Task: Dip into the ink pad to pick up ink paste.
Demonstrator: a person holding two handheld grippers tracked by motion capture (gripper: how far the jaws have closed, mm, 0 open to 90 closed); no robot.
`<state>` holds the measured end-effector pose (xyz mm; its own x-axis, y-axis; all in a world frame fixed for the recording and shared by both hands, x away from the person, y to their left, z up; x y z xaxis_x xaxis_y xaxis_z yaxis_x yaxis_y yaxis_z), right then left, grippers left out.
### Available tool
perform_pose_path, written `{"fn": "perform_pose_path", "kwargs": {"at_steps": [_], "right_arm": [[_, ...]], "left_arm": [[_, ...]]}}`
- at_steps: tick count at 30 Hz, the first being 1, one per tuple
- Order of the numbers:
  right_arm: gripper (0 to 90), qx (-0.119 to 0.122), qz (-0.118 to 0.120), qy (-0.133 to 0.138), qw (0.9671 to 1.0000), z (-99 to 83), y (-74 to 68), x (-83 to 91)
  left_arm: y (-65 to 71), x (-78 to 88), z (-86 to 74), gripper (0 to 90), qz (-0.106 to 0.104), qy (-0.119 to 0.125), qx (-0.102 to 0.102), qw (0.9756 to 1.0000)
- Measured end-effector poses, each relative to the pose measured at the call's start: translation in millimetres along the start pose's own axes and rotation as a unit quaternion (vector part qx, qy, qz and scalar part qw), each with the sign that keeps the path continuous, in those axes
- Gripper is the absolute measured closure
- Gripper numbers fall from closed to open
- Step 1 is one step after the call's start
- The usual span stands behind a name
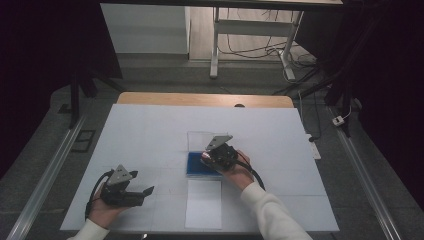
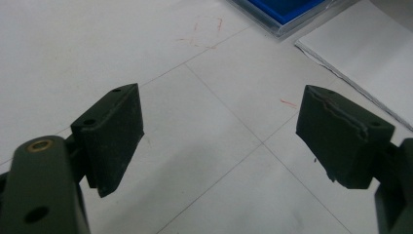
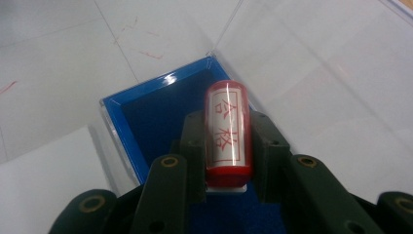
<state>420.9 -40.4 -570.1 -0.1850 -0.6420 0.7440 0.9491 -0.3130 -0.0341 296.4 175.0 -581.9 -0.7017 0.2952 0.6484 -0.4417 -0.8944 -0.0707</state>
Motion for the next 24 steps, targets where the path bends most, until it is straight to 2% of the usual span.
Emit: {"fn": "perform_pose_path", "kwargs": {"at_steps": [5,19,22,24], "right_arm": [[70.9,-0.009,0.005,0.008,0.9999,-1.1,0.7,-0.2],[70.7,-0.013,0.008,0.015,0.9998,-1.2,1.1,-0.2],[70.4,-0.006,0.014,0.017,0.9997,2.2,1.6,3.3],[70.4,-0.002,0.01,0.02,0.9998,3.5,2.5,5.4]], "left_arm": [[0.0,-0.1,-0.5,17.1,0.001,-0.001,-0.001,1.0],[-0.7,0.2,-0.6,17.1,0.001,0.0,0.0,1.0],[-0.8,-0.3,-0.4,17.1,0.001,0.0,0.001,1.0],[-0.6,-0.6,-0.5,17.1,0.001,-0.002,-0.001,1.0]]}}
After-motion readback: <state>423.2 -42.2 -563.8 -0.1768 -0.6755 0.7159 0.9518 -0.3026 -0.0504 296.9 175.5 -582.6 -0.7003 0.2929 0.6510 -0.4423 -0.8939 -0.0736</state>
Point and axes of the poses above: each handheld gripper's, and its own axes: x roughly backward along the jaws, z roughly out of its top, y roughly to its right, the point moved 10 cm from there along -x, roughly forward along the jaws, and after that the axes turned 13 degrees about z, right-handed, at the moved point
